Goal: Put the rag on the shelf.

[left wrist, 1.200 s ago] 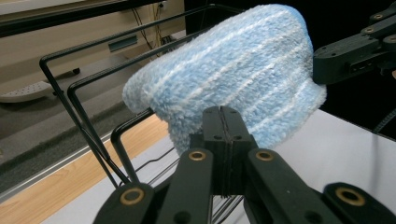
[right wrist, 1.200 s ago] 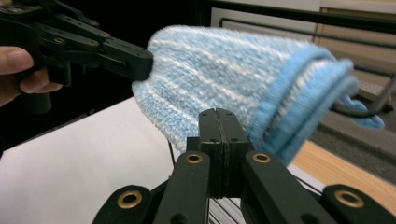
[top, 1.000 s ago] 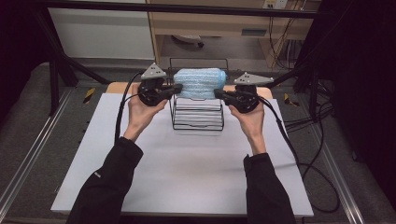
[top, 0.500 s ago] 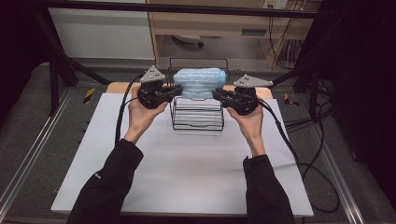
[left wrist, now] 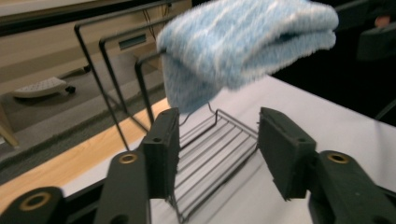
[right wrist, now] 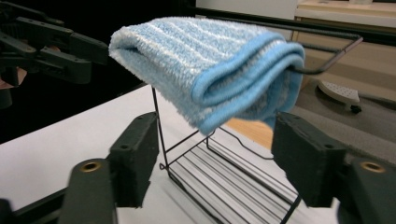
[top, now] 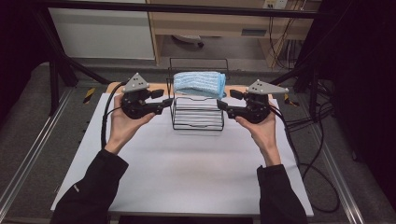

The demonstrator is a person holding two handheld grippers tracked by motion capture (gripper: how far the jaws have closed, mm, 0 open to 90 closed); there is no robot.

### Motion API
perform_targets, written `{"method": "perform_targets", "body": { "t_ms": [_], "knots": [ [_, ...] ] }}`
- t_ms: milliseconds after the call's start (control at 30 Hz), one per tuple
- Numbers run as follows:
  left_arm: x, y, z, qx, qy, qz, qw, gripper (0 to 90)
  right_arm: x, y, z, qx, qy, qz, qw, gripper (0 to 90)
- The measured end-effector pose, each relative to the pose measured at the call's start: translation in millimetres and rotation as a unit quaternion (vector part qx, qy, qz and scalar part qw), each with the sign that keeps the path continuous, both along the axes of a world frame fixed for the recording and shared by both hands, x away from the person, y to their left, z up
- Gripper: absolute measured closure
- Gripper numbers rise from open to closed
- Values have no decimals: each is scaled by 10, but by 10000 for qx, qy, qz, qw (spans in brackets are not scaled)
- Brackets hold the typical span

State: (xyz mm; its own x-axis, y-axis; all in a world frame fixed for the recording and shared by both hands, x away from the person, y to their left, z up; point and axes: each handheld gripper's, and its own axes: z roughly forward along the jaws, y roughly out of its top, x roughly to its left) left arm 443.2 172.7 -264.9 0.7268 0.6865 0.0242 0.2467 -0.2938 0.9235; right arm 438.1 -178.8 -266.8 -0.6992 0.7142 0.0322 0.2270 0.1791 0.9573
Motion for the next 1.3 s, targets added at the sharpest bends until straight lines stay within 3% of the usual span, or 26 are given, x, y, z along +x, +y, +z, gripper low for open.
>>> {"method": "perform_targets", "body": {
  "t_ms": [200,433,633,833,1167,1300],
  "knots": [
    [-158,221,-243,105,177,26,9998,388,-124,-122,-156,-4,106,-65,9999,173],
    [-338,487,-638,232,443,164,9986,280,-271,-311,-524,-47,366,-96,9993,85],
    [-453,666,-958,321,694,383,9963,175,-390,-465,-859,-90,669,-139,9976,47],
    [-556,818,-1211,353,776,520,9950,108,-502,-612,-1147,-129,956,-263,9950,19],
    [-717,985,-1565,408,905,511,9937,97,-669,-812,-1539,-133,1283,-273,9913,8],
    [-750,988,-1644,397,971,476,9933,97,-699,-835,-1601,-147,1374,-287,9900,8]
  ]
}}
